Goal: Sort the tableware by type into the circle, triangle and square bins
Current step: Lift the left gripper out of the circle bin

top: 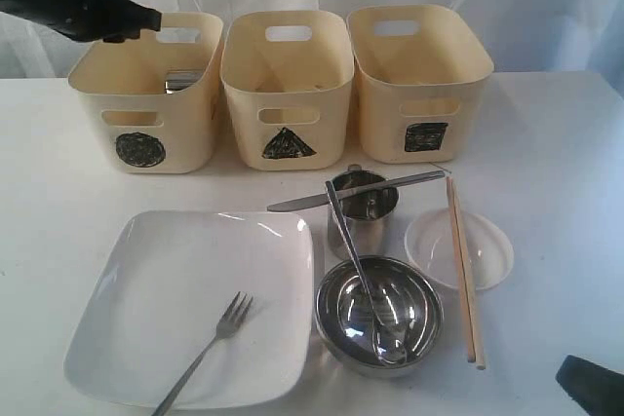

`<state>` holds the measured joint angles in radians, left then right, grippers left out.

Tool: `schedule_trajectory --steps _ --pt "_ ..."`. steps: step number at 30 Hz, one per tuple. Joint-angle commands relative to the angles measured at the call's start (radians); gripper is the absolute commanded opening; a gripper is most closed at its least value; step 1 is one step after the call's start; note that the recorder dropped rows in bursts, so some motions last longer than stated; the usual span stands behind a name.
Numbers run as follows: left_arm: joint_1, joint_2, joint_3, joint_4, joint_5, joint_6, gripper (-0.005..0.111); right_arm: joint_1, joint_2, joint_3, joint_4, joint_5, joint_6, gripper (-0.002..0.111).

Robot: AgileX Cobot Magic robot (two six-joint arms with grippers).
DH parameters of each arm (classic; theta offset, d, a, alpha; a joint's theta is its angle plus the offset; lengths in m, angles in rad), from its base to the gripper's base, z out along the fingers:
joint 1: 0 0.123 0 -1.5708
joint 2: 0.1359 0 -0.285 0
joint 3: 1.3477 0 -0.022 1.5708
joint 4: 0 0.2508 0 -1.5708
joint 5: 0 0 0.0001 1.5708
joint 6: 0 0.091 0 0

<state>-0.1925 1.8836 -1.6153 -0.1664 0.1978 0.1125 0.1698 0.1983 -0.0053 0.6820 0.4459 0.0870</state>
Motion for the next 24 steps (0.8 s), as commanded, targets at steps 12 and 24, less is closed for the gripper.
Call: schedule_trajectory --steps 12,24 --pt "-0.181 -0.029 -0.002 -0.271 0.374 0.275 0.037 0.004 -0.007 0.005 -0.005 -0.005 0.001 0.000" --pt "-0.178 -0.029 -0.002 -0.444 0.591 0.389 0.047 0.004 -0.007 0.005 -0.005 -0.005 0.001 0.000"
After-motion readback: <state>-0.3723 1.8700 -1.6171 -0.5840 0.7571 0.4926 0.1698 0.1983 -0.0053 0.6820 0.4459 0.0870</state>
